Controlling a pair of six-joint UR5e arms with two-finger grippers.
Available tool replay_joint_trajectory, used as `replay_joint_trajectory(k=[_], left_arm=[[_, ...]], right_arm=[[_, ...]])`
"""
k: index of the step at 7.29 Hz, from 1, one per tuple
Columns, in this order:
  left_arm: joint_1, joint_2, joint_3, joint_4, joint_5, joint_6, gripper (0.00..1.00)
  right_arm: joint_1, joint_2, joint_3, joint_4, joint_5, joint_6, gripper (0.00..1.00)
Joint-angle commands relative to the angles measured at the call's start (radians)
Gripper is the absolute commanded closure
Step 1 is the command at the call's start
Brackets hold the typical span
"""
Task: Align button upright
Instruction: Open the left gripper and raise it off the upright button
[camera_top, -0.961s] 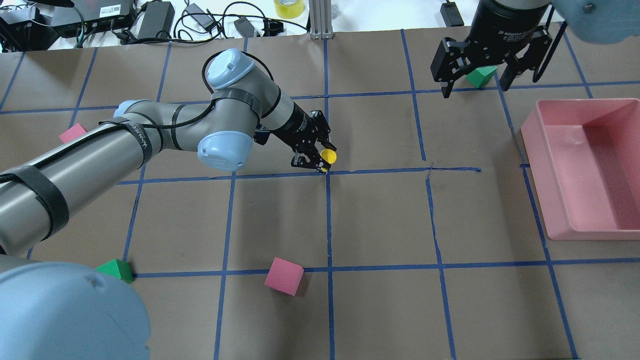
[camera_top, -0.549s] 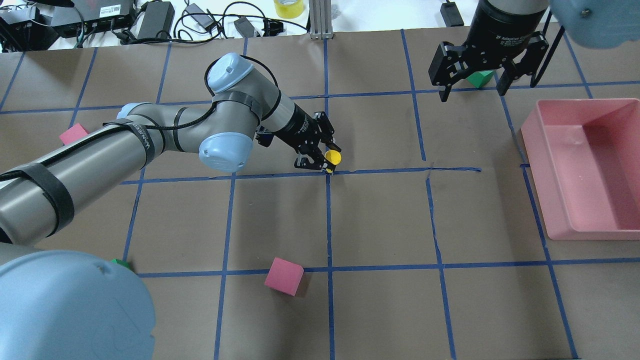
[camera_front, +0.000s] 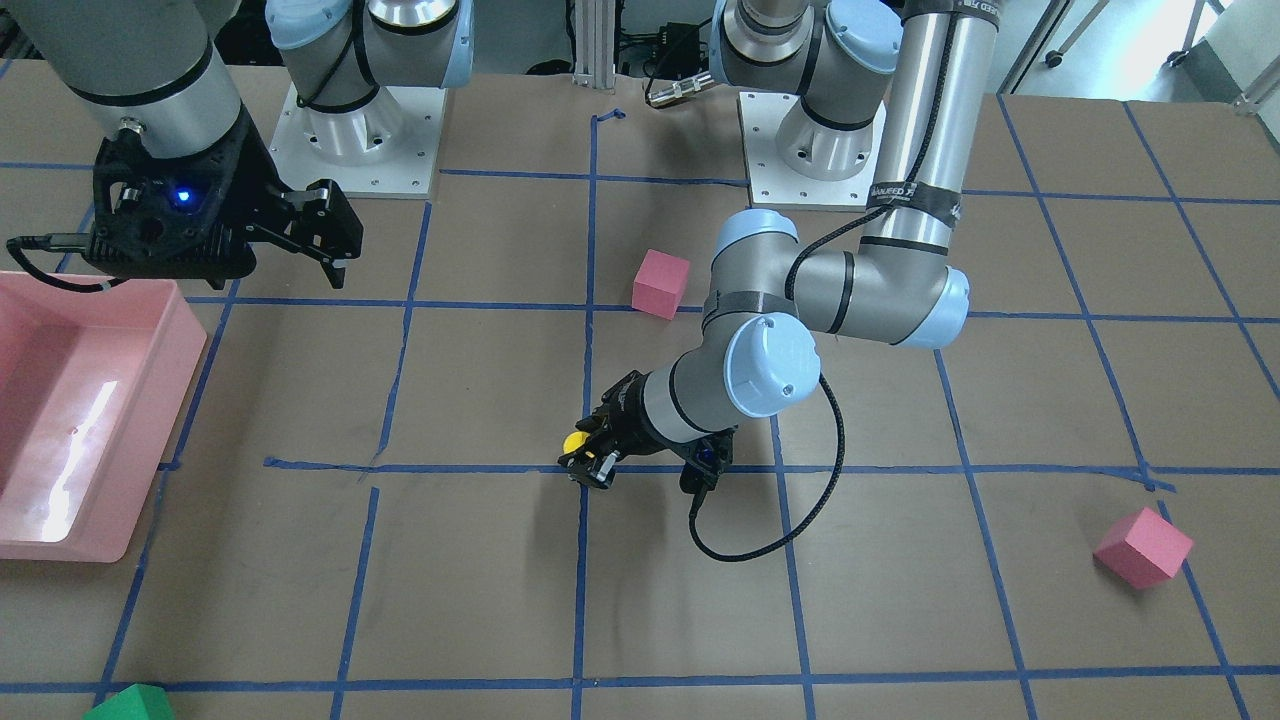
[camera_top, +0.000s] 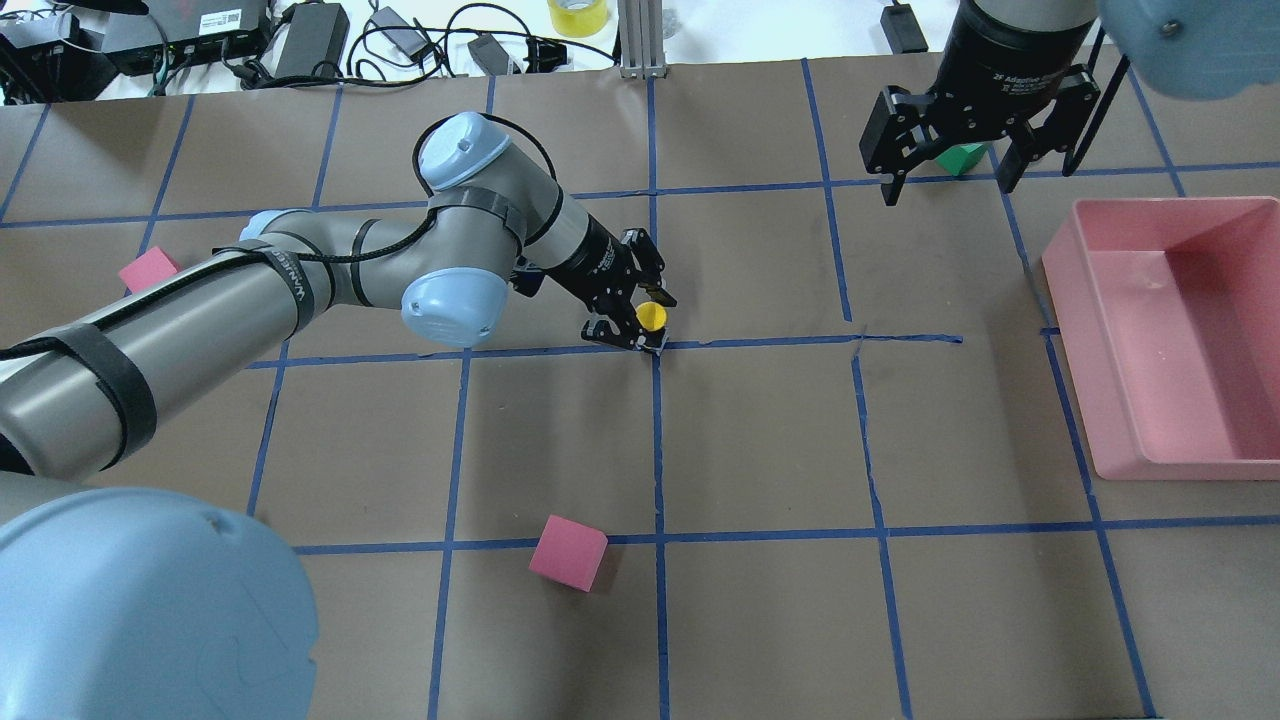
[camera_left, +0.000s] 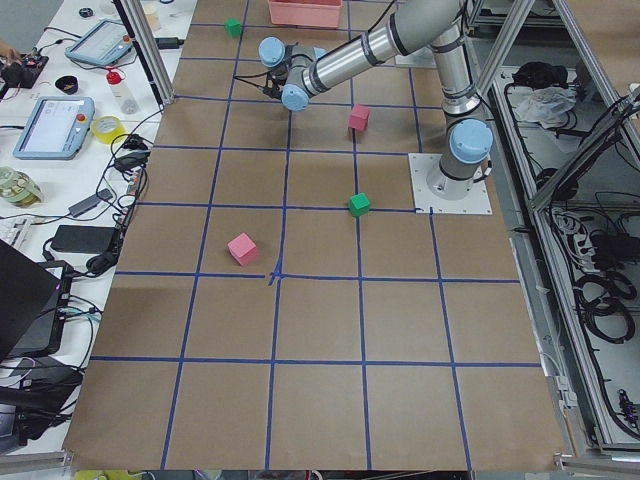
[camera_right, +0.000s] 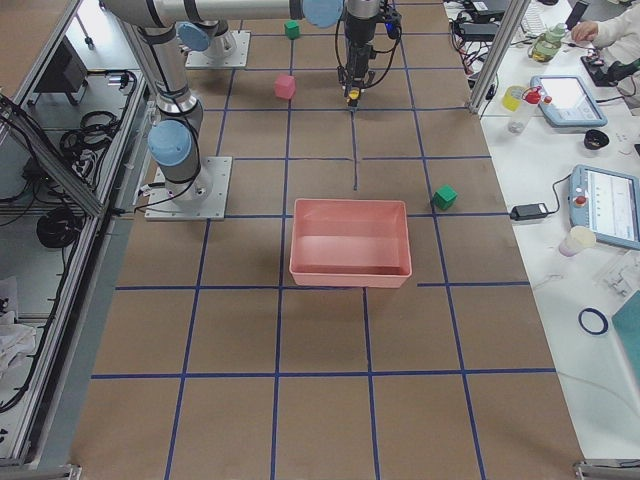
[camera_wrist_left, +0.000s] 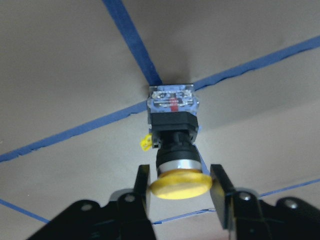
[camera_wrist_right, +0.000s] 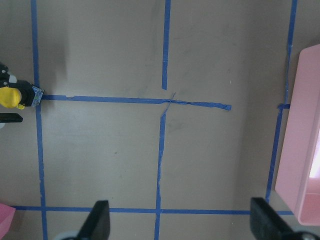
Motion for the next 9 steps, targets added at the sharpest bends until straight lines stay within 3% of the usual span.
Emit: replay_joint_trajectory(k=[1, 5, 6, 9], left_arm=[[-0.002, 0.005, 0.008, -0.001, 0.003, -0.002, 0.0], [0.058, 0.149, 0.017, -0.01, 0.016, 0.16, 0.0], [0.064, 0.181, 0.03, -0.067, 0.067, 0.255, 0.0], [0.084, 0.27, 0.031, -0.209, 0.289, 0.776, 0.0]], right_arm=[[-0.002, 0.0, 0.003, 0.0, -0.002, 0.0, 0.0], [-0.001, 0.0, 0.012, 0.0, -0.002, 0.0, 0.0], [-0.002, 0.0, 0.012, 0.0, -0.002, 0.0, 0.0], [-0.002, 0.0, 0.012, 0.0, -0.004, 0.0, 0.0]])
